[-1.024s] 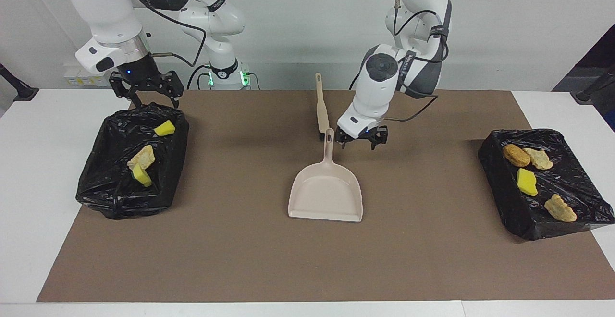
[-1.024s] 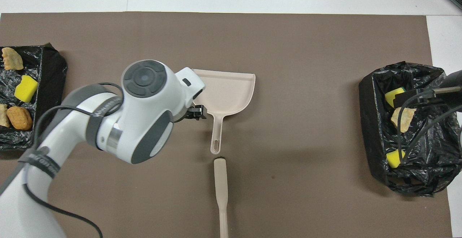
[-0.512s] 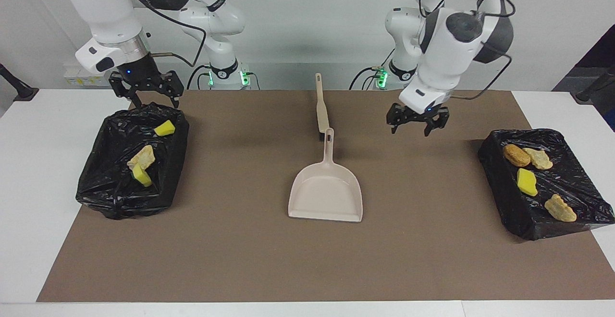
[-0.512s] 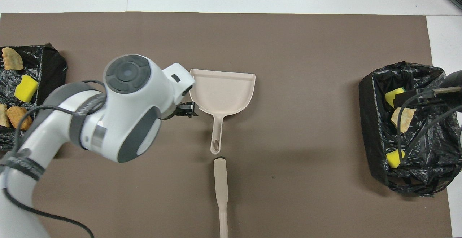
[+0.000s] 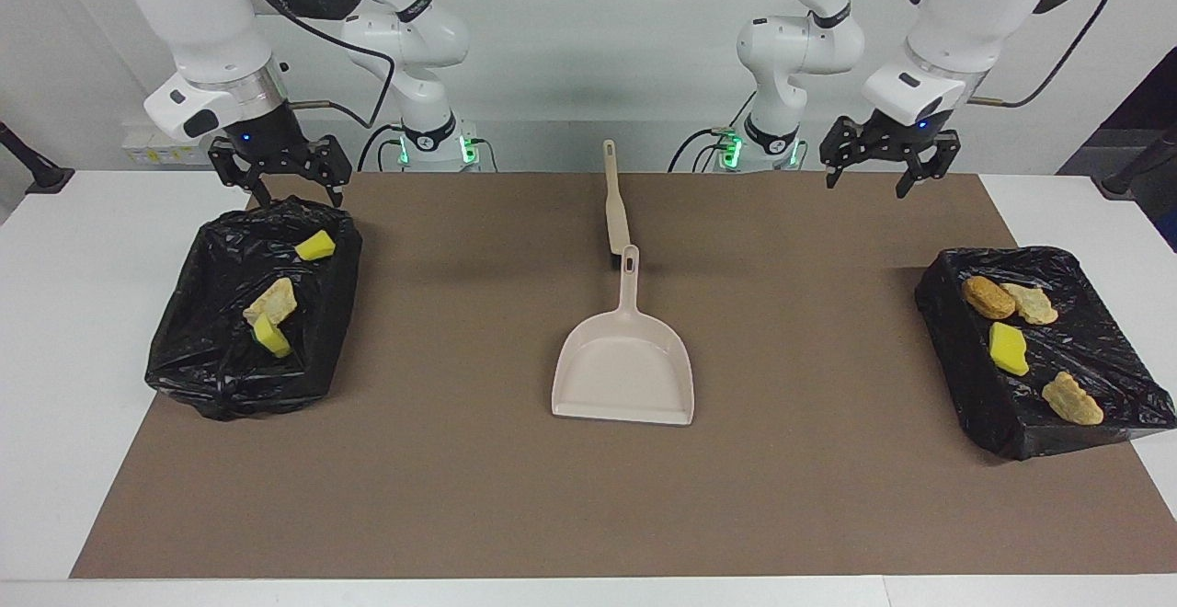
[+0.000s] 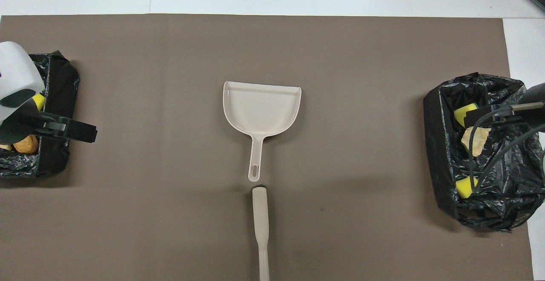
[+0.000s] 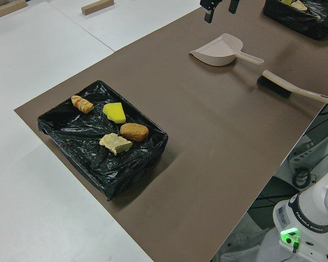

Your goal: Sweep and dump trash in bin

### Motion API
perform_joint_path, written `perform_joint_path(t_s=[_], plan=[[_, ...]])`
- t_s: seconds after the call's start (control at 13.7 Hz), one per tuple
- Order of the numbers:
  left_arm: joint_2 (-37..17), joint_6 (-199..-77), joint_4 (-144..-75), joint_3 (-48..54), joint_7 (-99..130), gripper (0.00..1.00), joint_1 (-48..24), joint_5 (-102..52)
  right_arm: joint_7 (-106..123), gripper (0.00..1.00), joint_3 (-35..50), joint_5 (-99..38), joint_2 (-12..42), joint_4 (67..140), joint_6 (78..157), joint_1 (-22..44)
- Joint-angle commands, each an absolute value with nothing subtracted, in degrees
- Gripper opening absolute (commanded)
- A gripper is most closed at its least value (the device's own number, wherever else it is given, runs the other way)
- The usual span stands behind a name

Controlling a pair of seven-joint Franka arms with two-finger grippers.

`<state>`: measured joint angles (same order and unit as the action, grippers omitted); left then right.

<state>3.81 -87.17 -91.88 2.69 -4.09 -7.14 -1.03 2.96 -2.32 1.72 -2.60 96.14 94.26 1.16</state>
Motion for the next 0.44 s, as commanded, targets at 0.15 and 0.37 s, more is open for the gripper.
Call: perform_joint_path(t_s=[0.15, 0.37], plan=[[-0.6, -83.1, -84.3, 2.7, -5.4, 1.00, -4.3, -0.9, 2.1, 1.00, -2.0, 2.4, -3.5, 96.7, 93.9, 0.9], [-0.1, -83.9, -84.5, 2.8, -5.4, 1.00, -4.4, -1.0, 2.1, 1.00, -2.0, 2.4, -3.5, 96.7, 93.9, 0.9]])
